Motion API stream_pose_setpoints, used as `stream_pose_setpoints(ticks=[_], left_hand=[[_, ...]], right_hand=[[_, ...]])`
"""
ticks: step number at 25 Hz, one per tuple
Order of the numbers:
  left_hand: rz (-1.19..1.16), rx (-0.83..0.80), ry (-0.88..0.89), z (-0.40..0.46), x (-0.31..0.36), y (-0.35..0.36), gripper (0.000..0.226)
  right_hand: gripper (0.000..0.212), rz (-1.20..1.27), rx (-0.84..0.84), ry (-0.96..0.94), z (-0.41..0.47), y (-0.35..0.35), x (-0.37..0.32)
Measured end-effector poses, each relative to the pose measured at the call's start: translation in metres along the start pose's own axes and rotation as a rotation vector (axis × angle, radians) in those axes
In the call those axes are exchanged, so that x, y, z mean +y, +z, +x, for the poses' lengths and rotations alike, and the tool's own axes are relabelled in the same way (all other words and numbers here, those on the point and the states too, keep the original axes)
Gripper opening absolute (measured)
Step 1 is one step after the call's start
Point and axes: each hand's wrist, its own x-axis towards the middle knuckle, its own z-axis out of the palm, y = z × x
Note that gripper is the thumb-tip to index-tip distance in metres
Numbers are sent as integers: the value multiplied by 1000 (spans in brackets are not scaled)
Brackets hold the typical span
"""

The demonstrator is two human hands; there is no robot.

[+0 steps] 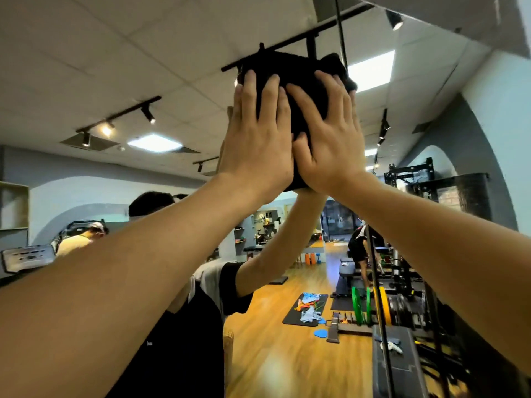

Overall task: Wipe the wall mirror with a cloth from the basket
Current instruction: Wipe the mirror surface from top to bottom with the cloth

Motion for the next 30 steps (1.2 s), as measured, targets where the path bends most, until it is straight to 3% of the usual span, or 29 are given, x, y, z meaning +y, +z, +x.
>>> stream_pose_setpoints(ticks=[7,22,30], left_hand=[[-14,17,-18,21,53,24,70],[23,-17,-7,-60,86,21,67],[54,4,-23,-71,76,17,63]], right_hand=[[66,25,-1,5,-11,-3,59],[68,56,-42,6,-96,-22,47],[66,29,-36,5,-98,-22,27]])
